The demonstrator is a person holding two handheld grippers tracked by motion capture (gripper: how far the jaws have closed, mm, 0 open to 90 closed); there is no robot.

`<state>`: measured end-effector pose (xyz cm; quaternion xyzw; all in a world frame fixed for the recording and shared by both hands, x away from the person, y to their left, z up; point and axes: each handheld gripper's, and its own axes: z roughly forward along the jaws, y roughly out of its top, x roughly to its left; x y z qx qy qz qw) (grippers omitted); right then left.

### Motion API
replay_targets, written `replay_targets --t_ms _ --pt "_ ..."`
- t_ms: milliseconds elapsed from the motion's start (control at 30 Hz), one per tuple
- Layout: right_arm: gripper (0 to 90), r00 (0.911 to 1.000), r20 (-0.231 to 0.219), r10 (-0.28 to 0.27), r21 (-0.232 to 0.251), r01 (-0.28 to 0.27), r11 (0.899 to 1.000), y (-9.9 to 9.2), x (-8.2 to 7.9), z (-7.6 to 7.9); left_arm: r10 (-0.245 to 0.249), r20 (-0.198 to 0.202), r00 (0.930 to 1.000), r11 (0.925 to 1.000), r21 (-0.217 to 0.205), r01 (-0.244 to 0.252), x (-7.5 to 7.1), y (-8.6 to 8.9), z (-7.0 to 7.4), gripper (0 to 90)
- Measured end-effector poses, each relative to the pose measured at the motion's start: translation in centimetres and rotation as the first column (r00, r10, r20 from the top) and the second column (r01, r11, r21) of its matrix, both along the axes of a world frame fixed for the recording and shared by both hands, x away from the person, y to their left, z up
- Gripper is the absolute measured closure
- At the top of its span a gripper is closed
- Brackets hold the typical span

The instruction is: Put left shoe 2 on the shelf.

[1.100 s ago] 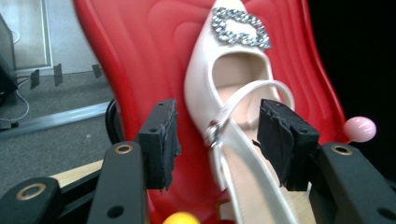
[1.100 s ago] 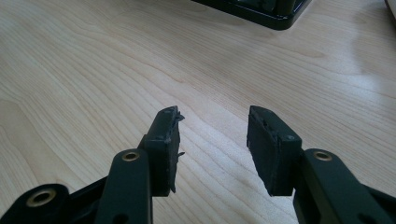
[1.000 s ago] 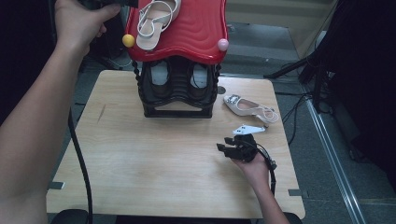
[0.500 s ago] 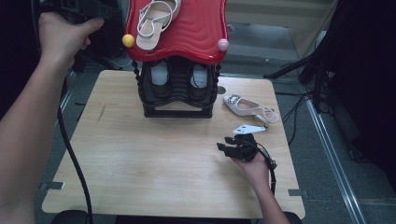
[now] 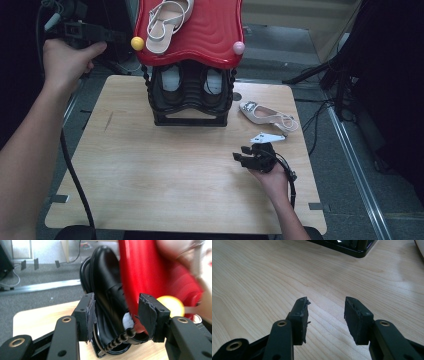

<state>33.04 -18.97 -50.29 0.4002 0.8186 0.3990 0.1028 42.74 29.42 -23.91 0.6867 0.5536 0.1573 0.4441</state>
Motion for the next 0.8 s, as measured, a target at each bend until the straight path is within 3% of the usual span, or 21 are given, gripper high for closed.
replay_targets --t_ms 200,300,733,800 --pt "54.7 1.0000 0.002 0.001 0.002 -0.001 1.000 0.0 0.1 0.0 0.004 -0.011 0.9999 1.0000 -0.004 -0.004 0.0 0.5 -2.2 48.6" --pt "54.7 1.0000 0.001 -0.002 0.003 0.002 1.000 -0.1 0.1 0.0 0.007 -0.004 1.0000 0.9999 0.014 -0.007 -0.2 0.5 -3.2 48.6" --pt "54.7 1.0000 0.004 -0.004 0.006 0.004 1.000 -0.2 0.2 0.1 -0.002 -0.055 0.9985 1.0000 -0.006 0.001 -0.3 0.4 -7.4 48.5" --pt "54.7 1.0000 0.004 -0.005 0.006 0.005 1.000 -0.2 0.2 0.1 -0.004 -0.062 0.9981 0.9999 0.010 0.004 -0.3 0.3 -7.9 48.5"
